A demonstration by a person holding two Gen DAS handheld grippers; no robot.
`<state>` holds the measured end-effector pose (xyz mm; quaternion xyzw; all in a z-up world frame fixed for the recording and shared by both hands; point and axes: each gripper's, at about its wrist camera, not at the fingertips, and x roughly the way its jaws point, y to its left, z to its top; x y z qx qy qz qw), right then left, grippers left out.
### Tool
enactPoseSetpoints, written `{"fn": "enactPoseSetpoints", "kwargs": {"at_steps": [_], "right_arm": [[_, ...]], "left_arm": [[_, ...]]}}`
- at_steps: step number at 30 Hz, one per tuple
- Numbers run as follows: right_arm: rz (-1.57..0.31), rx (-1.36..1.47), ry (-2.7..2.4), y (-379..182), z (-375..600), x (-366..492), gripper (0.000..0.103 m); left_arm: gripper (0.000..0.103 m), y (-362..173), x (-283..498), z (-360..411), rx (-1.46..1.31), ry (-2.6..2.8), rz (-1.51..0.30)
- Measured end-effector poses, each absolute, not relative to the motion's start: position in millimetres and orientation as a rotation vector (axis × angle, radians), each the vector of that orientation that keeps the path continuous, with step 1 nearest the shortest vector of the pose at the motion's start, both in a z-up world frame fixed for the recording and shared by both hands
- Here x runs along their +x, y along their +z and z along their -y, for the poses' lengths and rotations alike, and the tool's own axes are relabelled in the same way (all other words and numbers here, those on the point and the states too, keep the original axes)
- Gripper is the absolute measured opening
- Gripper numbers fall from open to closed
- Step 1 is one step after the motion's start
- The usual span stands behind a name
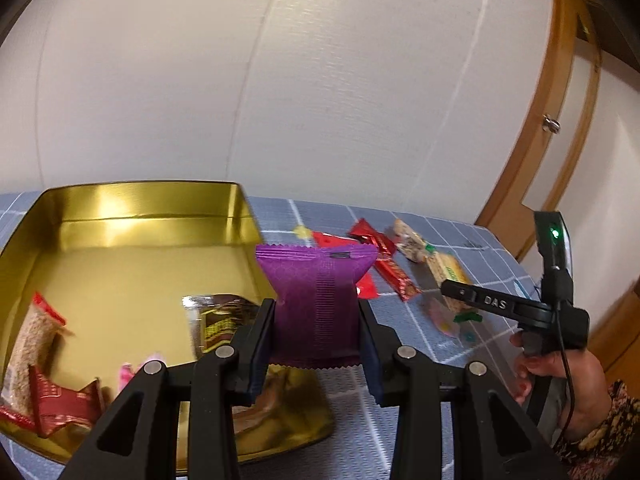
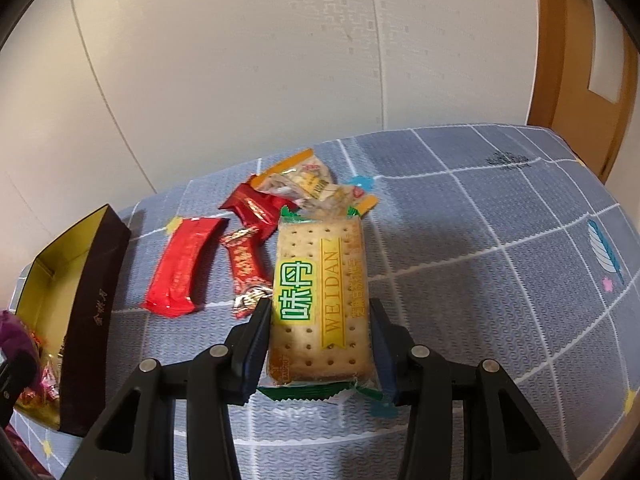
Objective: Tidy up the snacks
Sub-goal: 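Carry the purple pouch into the tin tray and open the left tool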
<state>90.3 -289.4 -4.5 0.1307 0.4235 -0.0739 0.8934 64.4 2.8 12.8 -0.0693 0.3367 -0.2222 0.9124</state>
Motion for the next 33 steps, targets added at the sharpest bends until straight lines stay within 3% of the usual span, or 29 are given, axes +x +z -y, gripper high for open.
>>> {"fn": "enactPoseSetpoints", "kwargs": {"at_steps": [21, 33], "right_arm": [[-0.845, 0.277, -0.062, 9, 248, 102, 0.047], [-0.821, 0.271, 0.024, 16, 211, 110, 0.047]], "left_arm": [[0.039, -3, 80, -111, -0.357, -0.184, -0.789], [0.039, -18, 93, -131, -0.344, -0.086, -0.887]]}}
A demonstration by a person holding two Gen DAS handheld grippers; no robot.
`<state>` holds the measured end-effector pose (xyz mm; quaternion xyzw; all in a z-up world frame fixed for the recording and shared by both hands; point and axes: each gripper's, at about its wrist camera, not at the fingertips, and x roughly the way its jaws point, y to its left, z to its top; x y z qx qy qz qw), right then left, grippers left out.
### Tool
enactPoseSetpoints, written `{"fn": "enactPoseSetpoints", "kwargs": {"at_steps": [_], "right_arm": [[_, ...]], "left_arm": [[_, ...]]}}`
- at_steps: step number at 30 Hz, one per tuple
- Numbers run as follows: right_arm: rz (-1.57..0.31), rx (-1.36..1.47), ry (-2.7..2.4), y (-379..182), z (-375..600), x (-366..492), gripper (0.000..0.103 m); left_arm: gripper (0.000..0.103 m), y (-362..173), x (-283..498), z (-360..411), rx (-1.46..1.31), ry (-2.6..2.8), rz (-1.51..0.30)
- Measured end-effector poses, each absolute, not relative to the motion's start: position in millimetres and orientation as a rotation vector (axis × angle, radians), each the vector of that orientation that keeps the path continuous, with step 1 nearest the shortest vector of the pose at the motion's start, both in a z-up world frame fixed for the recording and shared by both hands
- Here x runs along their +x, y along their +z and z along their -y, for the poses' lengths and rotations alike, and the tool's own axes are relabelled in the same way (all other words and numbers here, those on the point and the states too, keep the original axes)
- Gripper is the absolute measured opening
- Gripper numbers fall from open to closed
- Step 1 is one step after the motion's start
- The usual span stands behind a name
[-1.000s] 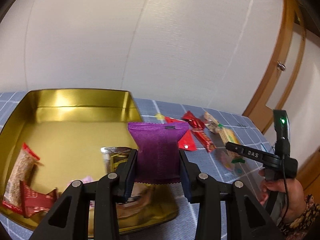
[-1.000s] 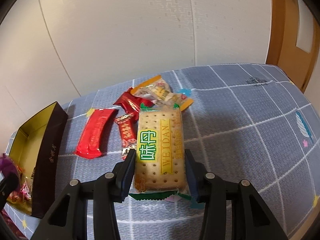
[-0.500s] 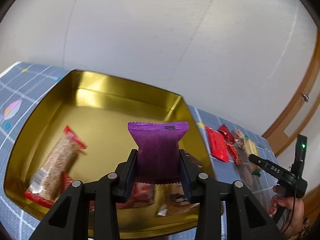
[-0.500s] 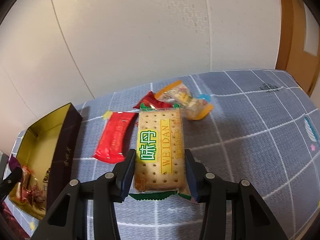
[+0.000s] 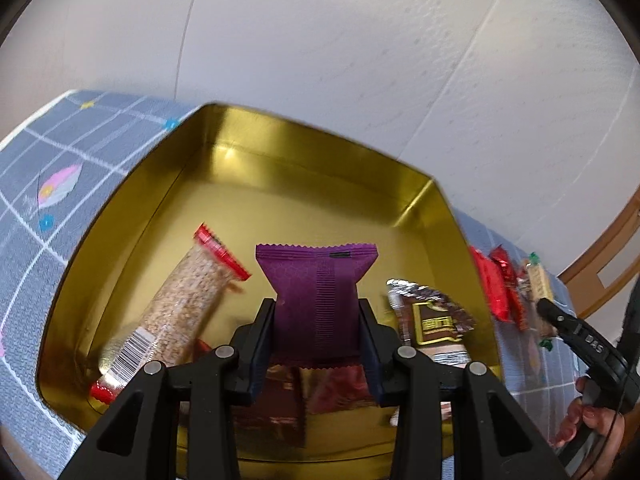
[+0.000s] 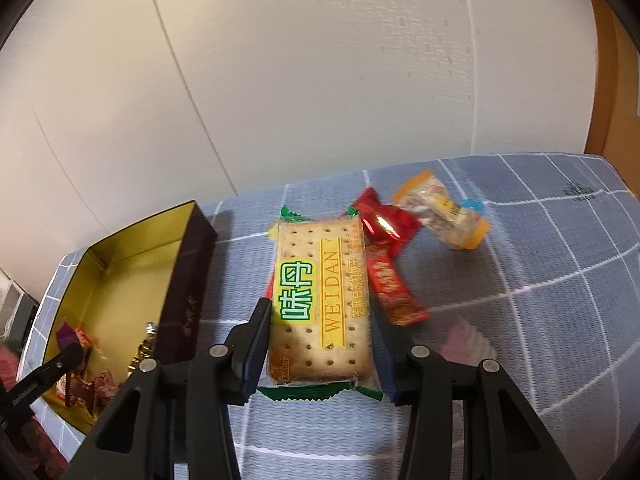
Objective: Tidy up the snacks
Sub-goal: 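Carry the purple pouch into the tin tray and open the left tool, then carry the WEIDAN cracker into the tray and open the right tool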
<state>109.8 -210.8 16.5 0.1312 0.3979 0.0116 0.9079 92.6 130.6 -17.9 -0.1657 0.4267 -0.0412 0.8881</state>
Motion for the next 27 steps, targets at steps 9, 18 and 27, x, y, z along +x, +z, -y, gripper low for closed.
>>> {"fn": "enactPoseSetpoints", "kwargs": {"at_steps": [9, 18, 27], "right_arm": [[-0.816, 0.269, 0.052, 16, 201, 112, 0.047], [-0.792, 0.266, 0.086, 21, 194, 110, 0.047], [-0.778, 0.256, 0.136, 26, 180, 111, 0.047]], "left_arm": [[0.041, -31, 99, -136, -0.37, -0.03, -0.938], [0.042, -17, 89, -134, -0.339, -0.032, -0.868], [0.042, -13, 83, -123, -0.221, -0.012, -0.876]]}}
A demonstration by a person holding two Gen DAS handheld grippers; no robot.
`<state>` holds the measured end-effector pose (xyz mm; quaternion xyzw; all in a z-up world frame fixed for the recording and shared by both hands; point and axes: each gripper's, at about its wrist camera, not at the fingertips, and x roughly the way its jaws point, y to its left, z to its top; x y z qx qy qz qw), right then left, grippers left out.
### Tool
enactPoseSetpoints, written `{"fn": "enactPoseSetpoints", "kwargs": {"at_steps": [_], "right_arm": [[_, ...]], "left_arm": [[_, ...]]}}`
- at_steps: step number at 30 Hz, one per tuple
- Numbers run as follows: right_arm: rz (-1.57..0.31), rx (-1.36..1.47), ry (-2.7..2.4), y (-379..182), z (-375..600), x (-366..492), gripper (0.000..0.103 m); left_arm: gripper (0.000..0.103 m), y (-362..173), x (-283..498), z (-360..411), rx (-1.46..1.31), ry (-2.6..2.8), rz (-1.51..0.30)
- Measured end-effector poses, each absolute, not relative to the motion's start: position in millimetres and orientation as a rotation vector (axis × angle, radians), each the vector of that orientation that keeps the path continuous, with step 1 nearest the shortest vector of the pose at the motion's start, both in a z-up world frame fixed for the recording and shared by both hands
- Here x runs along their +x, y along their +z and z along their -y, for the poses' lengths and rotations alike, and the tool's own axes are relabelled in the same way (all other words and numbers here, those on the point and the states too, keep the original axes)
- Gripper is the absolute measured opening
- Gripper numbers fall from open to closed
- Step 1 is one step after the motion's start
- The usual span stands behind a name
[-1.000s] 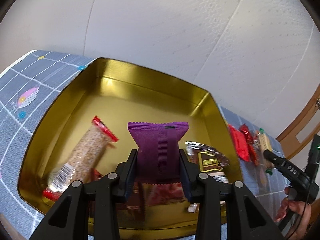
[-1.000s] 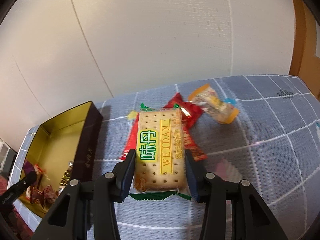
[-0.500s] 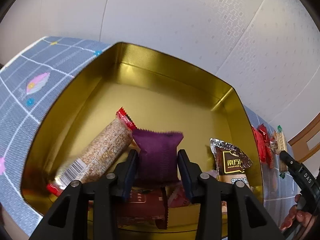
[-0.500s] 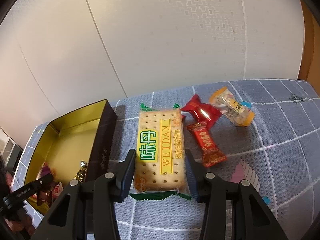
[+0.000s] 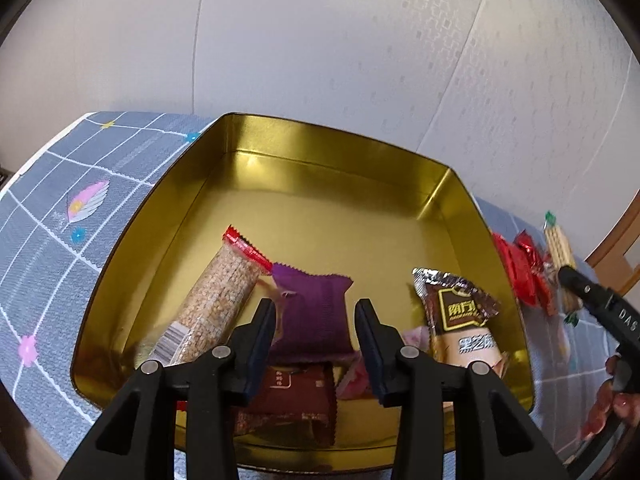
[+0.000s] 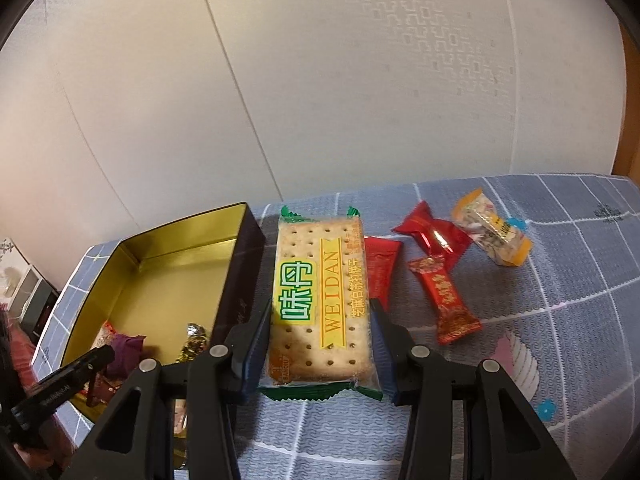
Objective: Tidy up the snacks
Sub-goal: 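Carry the WEIDAN cracker into the tray and open the right tool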
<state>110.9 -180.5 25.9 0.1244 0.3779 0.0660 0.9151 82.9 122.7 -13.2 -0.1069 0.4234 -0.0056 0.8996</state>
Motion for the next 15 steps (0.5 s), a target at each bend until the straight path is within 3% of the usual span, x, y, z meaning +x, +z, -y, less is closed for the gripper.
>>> {"fn": "enactPoseSetpoints", "kwargs": {"at_steps": [15], "right_arm": [[-0.746, 0.188, 0.309, 38, 125, 110, 0.047]], "left_arm": [[0.042, -15, 69, -121, -0.181, -0.034, -0.877]]}}
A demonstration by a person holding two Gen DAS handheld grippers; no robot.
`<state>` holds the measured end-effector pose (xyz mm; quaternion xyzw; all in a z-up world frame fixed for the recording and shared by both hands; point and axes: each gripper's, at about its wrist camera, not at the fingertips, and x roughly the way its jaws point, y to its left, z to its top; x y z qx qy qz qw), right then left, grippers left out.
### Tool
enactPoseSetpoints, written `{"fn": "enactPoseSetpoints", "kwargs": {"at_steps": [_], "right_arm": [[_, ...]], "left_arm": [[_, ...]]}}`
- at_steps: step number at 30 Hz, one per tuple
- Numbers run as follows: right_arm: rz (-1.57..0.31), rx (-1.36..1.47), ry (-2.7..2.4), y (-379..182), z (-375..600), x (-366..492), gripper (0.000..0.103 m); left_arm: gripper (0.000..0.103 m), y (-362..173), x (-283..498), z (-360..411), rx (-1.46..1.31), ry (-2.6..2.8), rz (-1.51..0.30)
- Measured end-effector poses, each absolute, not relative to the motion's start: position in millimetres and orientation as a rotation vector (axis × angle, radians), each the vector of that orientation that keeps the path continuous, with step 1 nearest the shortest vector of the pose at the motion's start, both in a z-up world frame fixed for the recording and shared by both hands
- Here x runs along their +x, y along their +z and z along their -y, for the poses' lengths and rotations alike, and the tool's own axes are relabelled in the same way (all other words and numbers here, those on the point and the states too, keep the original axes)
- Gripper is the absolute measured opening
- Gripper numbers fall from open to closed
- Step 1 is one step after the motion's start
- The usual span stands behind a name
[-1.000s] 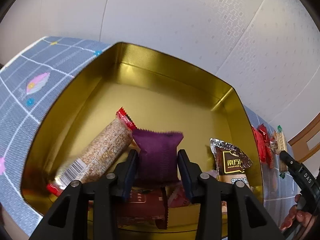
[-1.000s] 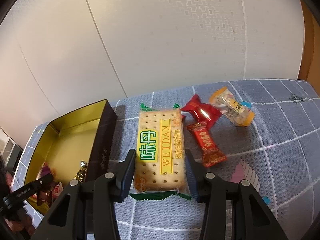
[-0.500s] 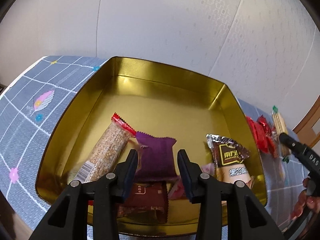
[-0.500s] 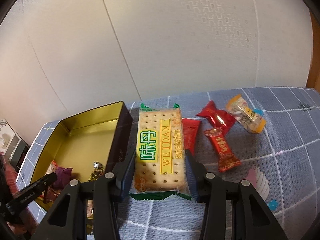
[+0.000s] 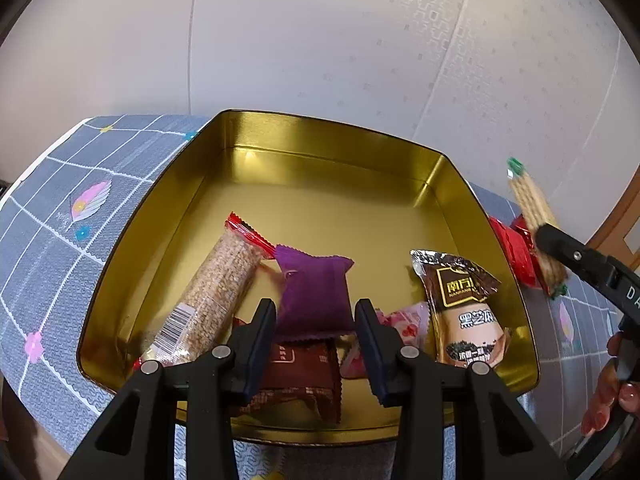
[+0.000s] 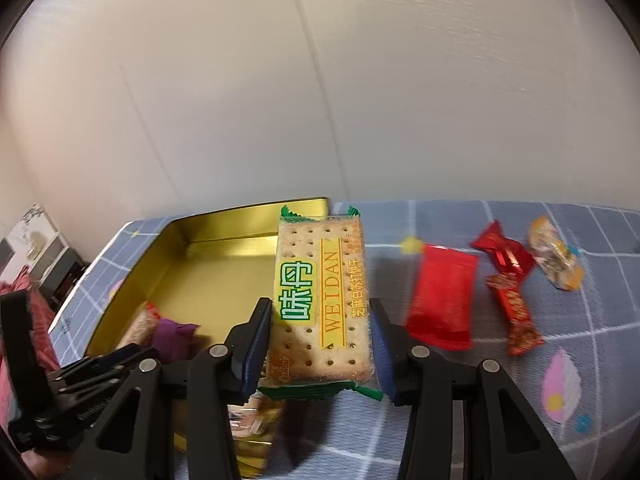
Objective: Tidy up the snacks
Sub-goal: 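Carry the WEIDAN cracker into the tray and open the right tool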
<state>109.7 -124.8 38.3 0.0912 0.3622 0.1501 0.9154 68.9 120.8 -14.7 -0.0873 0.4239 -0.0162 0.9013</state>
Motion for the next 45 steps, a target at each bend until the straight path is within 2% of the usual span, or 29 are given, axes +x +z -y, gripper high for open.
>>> {"fn": "enactPoseSetpoints", "kwargs": {"at_steps": [25, 45], "right_arm": [[-0.835, 0.032, 0.432, 15, 41, 122, 0.048], [-0.778, 0.16, 0.374, 29, 73, 122, 0.057]], "left_arm": [[0.042, -10, 55, -126, -0.175, -0.039, -0.854], [0.042, -7, 57, -117, -0.187, -0.066, -0.846]]}}
